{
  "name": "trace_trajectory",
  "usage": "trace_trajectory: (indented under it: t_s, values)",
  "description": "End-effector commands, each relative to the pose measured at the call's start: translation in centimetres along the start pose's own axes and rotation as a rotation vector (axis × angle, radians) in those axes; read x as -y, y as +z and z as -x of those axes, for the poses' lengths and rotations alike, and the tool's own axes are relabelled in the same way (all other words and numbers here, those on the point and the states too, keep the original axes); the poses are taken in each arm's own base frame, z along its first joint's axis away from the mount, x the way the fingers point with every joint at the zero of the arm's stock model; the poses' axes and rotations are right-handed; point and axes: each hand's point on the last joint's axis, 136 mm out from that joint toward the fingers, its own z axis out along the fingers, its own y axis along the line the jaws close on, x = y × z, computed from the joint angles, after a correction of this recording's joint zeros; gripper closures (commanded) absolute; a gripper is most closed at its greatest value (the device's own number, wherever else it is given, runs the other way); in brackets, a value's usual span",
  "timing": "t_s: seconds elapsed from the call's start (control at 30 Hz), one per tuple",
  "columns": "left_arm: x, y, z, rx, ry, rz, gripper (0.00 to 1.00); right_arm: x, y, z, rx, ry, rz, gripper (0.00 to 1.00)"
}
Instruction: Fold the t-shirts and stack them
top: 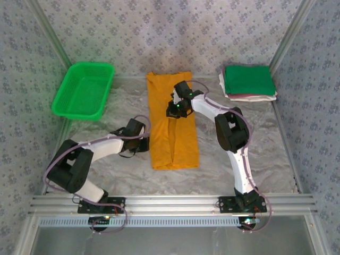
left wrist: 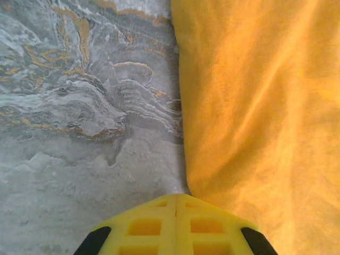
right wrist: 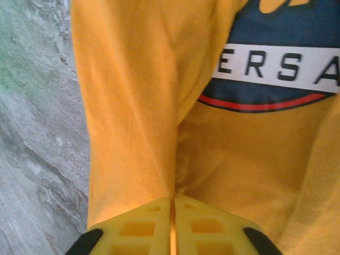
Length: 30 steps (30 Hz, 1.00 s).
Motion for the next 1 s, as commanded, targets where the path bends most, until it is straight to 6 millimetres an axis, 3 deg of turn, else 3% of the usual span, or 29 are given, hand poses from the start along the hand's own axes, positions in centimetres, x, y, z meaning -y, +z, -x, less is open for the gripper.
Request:
trace_trajectory:
  t_s: [0.0,0.1,0.23,0.4,0.53,0.67,0.83,0.97]
  values:
    - [0.3,-2.3,1.0,0.040,0.021,-0.004,1.00,0.0,-2.7,1.4,0.031,0.027,-0.033,0.80]
    - [1.5,-3.9,2.5,0.084,0.038,-0.038,1.00,-1.0,-3.9,2.3,0.061,0.003,-0.025,0.68]
    - [3.5,-4.7,3.8,0.113,0.057,-0.118,1.00,-2.9,-5.0,3.4,0.131,-0.069,0.010,0.68]
    - [6.1,-3.3,3.7,0.101,0.073,-0.232,1.00,-4.7,-2.8,4.0,0.123,-0.101,0.082,0.77]
    - [8.3,-1.6,2.1,0.049,0.125,-0.301,1.00,-4.5,0.2,4.5,0.103,-0.091,0.101,0.84]
    - [9.6,-0.2,-0.5,0.001,0.212,-0.336,1.00,-2.3,2.9,4.9,0.086,-0.040,0.063,0.87]
    - [8.6,0.9,-4.5,-0.089,0.287,-0.328,1.00,0.6,5.9,4.5,0.050,0.010,0.019,0.91]
    - [7.0,0.3,-7.1,-0.157,0.316,-0.303,1.00,1.6,6.3,4.3,0.046,0.021,-0.006,0.93]
